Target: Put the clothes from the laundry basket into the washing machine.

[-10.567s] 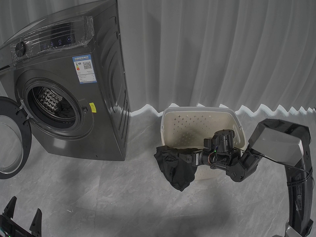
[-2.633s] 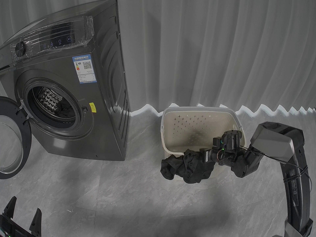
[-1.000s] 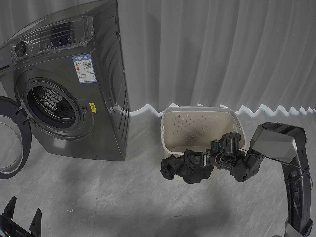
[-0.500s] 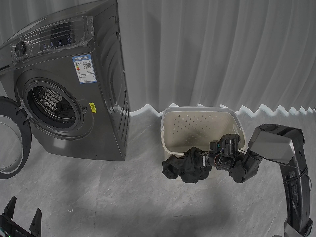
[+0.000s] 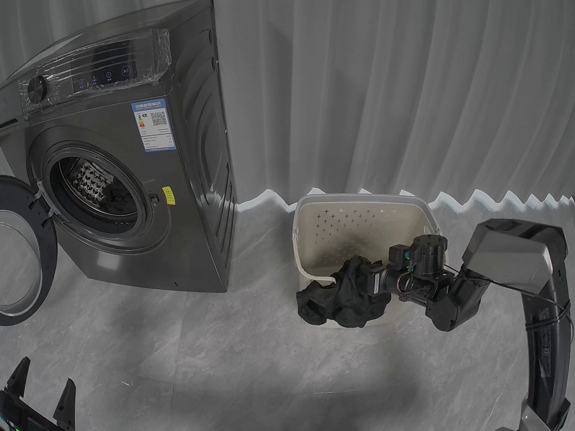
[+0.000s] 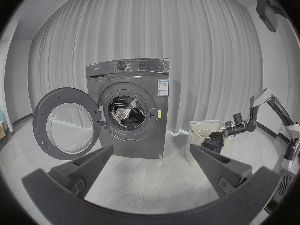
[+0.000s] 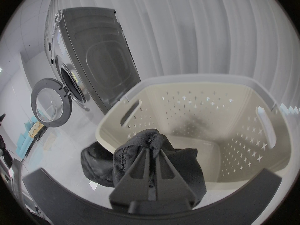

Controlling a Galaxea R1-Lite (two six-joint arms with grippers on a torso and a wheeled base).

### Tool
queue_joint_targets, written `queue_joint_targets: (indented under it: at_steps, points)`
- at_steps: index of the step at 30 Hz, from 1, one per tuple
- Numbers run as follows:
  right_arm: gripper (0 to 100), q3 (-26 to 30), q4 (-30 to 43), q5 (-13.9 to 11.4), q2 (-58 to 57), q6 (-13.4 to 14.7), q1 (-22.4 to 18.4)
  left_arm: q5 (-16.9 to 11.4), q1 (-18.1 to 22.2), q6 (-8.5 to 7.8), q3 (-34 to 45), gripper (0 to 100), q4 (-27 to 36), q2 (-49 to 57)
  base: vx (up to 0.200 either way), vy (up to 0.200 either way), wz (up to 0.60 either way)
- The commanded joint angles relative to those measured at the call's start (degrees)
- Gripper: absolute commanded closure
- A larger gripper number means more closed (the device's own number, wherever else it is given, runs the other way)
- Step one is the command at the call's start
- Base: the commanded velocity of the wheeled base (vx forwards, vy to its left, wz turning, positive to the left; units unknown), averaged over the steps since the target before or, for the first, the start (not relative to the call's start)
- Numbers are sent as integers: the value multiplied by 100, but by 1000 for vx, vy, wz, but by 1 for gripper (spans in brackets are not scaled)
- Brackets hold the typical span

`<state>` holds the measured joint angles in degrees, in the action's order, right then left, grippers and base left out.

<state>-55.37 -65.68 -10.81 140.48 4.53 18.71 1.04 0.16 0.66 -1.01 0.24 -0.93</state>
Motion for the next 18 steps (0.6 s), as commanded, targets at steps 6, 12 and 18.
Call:
queue_joint_targets:
  at_steps: [6,12,18]
  points:
    - [100,958,-832,176,-1779,47,18,2,2,4,101,0,2,93,0,0,0]
    - [100,1318,-955,282,-2816,65,124,11,2,4,101,0,2,93,0,0,0]
    - [100,1819,-1430,378,-3510,74,133,-7,2,-13,101,0,2,93,0,0,0]
